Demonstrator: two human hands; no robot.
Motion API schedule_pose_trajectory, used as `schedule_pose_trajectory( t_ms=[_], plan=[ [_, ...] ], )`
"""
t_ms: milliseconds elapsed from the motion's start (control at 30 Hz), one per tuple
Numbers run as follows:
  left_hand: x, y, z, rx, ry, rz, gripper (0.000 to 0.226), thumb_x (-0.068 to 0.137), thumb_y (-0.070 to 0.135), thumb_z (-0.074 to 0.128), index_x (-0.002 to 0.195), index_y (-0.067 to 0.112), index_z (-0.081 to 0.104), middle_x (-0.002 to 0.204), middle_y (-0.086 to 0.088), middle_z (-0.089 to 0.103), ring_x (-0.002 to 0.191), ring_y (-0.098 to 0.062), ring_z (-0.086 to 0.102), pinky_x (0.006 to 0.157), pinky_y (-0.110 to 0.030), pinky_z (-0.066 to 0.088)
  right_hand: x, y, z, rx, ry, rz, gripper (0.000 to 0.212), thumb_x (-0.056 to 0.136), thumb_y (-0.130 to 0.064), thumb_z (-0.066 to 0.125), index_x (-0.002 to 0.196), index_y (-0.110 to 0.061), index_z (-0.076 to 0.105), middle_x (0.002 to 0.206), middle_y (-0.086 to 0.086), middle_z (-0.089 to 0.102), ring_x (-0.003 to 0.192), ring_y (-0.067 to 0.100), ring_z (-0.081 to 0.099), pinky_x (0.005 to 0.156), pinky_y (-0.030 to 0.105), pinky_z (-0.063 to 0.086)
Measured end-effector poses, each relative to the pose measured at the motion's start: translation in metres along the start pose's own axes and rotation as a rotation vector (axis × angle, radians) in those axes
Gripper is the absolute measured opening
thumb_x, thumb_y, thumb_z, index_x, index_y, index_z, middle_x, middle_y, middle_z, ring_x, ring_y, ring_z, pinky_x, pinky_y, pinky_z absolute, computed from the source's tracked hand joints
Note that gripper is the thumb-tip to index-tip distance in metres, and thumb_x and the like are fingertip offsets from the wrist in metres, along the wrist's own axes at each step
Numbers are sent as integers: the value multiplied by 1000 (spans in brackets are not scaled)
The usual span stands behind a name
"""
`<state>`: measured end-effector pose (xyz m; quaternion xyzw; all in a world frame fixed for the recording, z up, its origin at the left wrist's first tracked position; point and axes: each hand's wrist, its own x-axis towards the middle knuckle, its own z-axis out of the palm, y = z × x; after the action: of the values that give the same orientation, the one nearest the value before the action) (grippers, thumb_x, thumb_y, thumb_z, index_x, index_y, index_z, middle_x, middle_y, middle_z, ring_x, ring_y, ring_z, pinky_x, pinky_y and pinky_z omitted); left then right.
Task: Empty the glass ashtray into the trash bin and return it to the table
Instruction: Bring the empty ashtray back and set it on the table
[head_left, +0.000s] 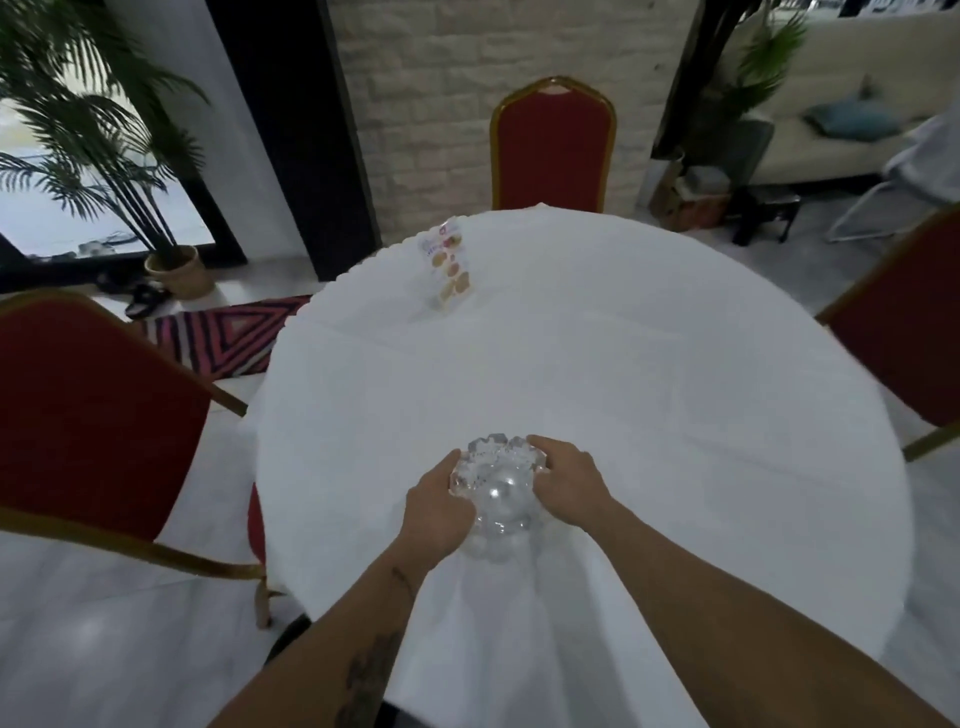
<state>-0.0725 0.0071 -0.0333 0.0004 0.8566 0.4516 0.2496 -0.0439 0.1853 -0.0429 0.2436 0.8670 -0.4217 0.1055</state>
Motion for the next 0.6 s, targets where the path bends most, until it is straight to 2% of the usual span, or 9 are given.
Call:
schedule_pose_trajectory(
  t_ms=[100,167,200,300,367,433,467,567,600],
  plan=[
    [6,13,10,16,36,17,56,84,1,49,135,21,56,118,10,62,102,-15,59,99,-32,51,11,8,-2,-6,41,-6,40,67,-17,46,99,-34,64,103,-4,73,93,20,64,74,26,44],
    [14,15,14,45,46,17,61,82,4,50,140,22,52,128,2,64,111,-19,61,101,-33,51,14,8,-4,-3,71,-25,28,68,-11,46,86,-27,61,86,-6,71,84,20,64,65,26,44],
    [19,15,17,65,46,22,60,81,5,49,138,23,54,127,-1,65,112,-21,62,99,-32,51,17,8,-4,-2,77,-33,26,68,-8,46,83,-25,59,80,-6,69,79,20,63,62,26,44],
    [25,20,19,126,45,59,51,79,2,48,124,21,62,107,0,69,98,-20,64,85,-26,49,20,7,-7,7,69,-36,25,69,-4,47,83,-21,60,80,-6,69,80,20,62,67,30,47],
    [26,20,20,112,40,60,57,79,3,50,132,20,58,109,2,64,101,-18,60,91,-28,49,23,10,-6,3,68,-46,21,72,-6,48,81,-22,58,80,-5,68,80,21,63,68,31,47],
    [31,15,19,130,35,57,67,75,12,51,141,25,50,122,2,62,112,-19,59,101,-36,50,25,11,-6,-11,64,-44,21,73,-7,48,83,-22,59,81,-5,68,81,22,63,70,33,50],
    [36,9,20,151,27,63,69,71,18,49,139,28,51,122,2,63,114,-21,61,101,-38,51,26,12,-5,-23,60,-53,24,74,-8,48,88,-23,60,84,-4,68,83,23,64,72,34,52],
    [39,5,19,253,-7,104,56,65,24,44,118,31,59,107,1,66,103,-22,64,88,-34,53,20,7,-9,-188,38,-70,37,79,-12,49,113,-23,58,103,4,63,97,29,62,76,34,48],
    [37,5,18,267,-9,125,52,67,24,44,116,30,59,107,1,65,104,-21,62,87,-32,52,21,8,-8,-251,43,-84,41,83,-14,49,122,-21,54,109,7,60,103,30,60,77,34,46]
  ],
)
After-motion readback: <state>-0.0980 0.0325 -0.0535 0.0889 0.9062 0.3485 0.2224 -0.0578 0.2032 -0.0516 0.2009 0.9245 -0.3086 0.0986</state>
